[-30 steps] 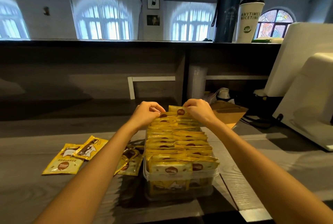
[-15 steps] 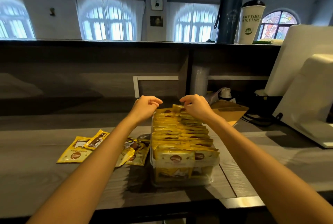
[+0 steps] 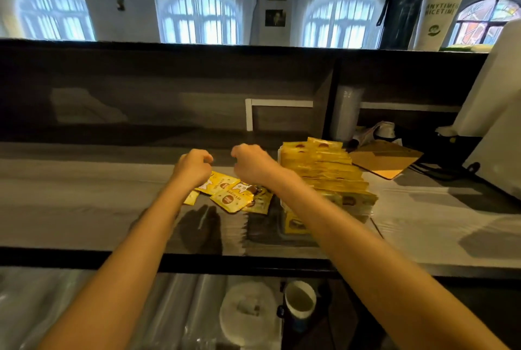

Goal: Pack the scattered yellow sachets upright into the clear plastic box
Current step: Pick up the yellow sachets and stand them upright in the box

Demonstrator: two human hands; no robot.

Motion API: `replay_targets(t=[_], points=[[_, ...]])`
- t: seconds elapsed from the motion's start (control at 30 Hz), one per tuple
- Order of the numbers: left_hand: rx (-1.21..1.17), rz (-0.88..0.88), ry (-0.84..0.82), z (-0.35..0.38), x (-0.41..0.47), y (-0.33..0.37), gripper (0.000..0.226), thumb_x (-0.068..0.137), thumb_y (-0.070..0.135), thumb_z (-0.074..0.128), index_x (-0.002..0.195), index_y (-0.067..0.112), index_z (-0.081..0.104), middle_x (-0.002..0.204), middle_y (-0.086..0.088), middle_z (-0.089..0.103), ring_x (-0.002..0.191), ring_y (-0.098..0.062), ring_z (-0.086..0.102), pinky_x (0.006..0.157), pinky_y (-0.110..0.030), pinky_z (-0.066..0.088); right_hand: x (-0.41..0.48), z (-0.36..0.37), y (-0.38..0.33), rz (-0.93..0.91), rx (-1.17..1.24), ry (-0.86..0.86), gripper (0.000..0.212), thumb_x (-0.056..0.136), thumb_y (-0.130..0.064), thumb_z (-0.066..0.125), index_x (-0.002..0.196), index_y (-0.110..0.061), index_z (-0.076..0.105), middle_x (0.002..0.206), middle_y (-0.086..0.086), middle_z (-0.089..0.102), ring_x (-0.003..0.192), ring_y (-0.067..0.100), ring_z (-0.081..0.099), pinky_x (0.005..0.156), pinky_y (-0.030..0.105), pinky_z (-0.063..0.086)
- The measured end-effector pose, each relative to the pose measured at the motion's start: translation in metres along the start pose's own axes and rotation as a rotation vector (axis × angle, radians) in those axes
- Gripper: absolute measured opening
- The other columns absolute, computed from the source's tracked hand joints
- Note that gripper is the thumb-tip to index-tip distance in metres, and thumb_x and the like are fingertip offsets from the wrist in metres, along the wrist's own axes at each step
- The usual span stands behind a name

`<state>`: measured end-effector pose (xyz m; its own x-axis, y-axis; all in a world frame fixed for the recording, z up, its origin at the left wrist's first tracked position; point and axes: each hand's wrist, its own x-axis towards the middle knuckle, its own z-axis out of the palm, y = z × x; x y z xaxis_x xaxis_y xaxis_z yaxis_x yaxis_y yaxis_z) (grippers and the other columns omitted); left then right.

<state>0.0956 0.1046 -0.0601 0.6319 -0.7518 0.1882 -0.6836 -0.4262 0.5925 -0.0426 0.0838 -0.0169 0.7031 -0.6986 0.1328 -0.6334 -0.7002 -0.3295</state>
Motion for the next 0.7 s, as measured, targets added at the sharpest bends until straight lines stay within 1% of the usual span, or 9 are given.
replay_targets(t=[0.1, 0.2, 0.27, 0.33, 0.43, 0.5, 0.57, 0.63, 0.7], points=[[0.125, -0.012, -0.143, 0.005, -0.006, -0.035, 0.031, 0.090, 0.009, 0.048, 0.118, 0.012, 0.062, 0.126, -0.015, 0.059, 0.114, -0.033, 0.055, 0.094, -0.038, 0.044, 0.001, 0.036, -0.009, 0.017, -0.089, -0.246, 0.039, 0.093, -0.005, 0.043, 0.131, -0.001, 0.046, 0.136, 0.020, 0.048, 0.124, 0.034, 0.047, 0.098, 0.038, 0.041], [0.189, 0.044, -0.225, 0.006, -0.018, -0.054, 0.034, 0.093, 0.009, 0.042, 0.122, 0.011, 0.058, 0.130, -0.015, 0.055, 0.115, -0.034, 0.053, 0.094, -0.037, 0.043, 0.007, 0.058, -0.002, 0.102, -0.220, -0.352, 0.041, 0.095, -0.015, 0.043, 0.135, -0.005, 0.041, 0.142, 0.021, 0.039, 0.131, 0.039, 0.035, 0.107, 0.050, 0.030], [0.247, 0.051, -0.271, 0.006, -0.024, -0.061, 0.037, 0.095, 0.008, 0.035, 0.126, 0.014, 0.053, 0.131, -0.013, 0.052, 0.115, -0.032, 0.050, 0.094, -0.036, 0.042, 0.008, 0.065, 0.002, 0.140, -0.270, -0.355, 0.044, 0.095, -0.018, 0.043, 0.136, -0.007, 0.038, 0.143, 0.022, 0.036, 0.132, 0.041, 0.032, 0.108, 0.054, 0.026], [0.295, 0.036, -0.253, 0.004, -0.025, -0.067, 0.036, 0.094, 0.007, 0.037, 0.123, 0.019, 0.054, 0.128, -0.012, 0.052, 0.112, -0.030, 0.051, 0.089, -0.036, 0.042, 0.010, 0.066, 0.002, 0.138, -0.299, -0.316, 0.044, 0.095, -0.021, 0.044, 0.136, -0.007, 0.038, 0.142, 0.021, 0.036, 0.131, 0.040, 0.034, 0.107, 0.051, 0.030], [0.323, 0.043, -0.200, -0.004, -0.026, -0.070, 0.030, 0.091, 0.011, 0.049, 0.119, 0.017, 0.059, 0.127, -0.013, 0.054, 0.113, -0.030, 0.052, 0.086, -0.036, 0.044, 0.014, 0.064, -0.001, 0.085, -0.280, -0.283, 0.042, 0.095, -0.024, 0.044, 0.133, -0.005, 0.041, 0.138, 0.021, 0.040, 0.126, 0.038, 0.040, 0.104, 0.045, 0.036], [0.322, 0.042, -0.192, -0.010, -0.027, -0.070, 0.036, 0.086, 0.012, 0.059, 0.122, 0.014, 0.058, 0.126, -0.013, 0.056, 0.114, -0.029, 0.052, 0.089, -0.037, 0.045, 0.016, 0.064, -0.003, 0.044, -0.241, -0.281, 0.043, 0.095, -0.027, 0.046, 0.131, -0.004, 0.044, 0.136, 0.019, 0.043, 0.123, 0.035, 0.044, 0.100, 0.040, 0.039], [0.284, 0.017, -0.204, -0.016, -0.027, -0.071, 0.046, 0.082, 0.018, 0.066, 0.126, 0.017, 0.055, 0.124, -0.011, 0.057, 0.110, -0.025, 0.054, 0.089, -0.037, 0.046, 0.018, 0.066, -0.005, 0.022, -0.192, -0.312, 0.043, 0.094, -0.030, 0.048, 0.129, -0.004, 0.045, 0.134, 0.018, 0.047, 0.120, 0.033, 0.048, 0.094, 0.037, 0.042], [0.230, 0.035, -0.264, -0.020, -0.027, -0.072, 0.048, 0.083, 0.022, 0.066, 0.129, 0.019, 0.052, 0.124, -0.008, 0.056, 0.110, -0.022, 0.054, 0.088, -0.033, 0.045, 0.019, 0.068, -0.005, 0.024, -0.163, -0.346, 0.043, 0.094, -0.031, 0.048, 0.128, -0.004, 0.045, 0.131, 0.016, 0.051, 0.116, 0.031, 0.051, 0.089, 0.035, 0.044], [0.169, 0.111, -0.360, -0.020, -0.027, -0.073, 0.047, 0.087, 0.014, 0.059, 0.132, 0.021, 0.049, 0.133, -0.007, 0.048, 0.113, -0.019, 0.049, 0.086, -0.028, 0.043, 0.018, 0.067, -0.005, 0.032, -0.136, -0.332, 0.045, 0.093, -0.031, 0.051, 0.128, -0.004, 0.045, 0.132, 0.016, 0.050, 0.117, 0.030, 0.050, 0.088, 0.035, 0.044]])
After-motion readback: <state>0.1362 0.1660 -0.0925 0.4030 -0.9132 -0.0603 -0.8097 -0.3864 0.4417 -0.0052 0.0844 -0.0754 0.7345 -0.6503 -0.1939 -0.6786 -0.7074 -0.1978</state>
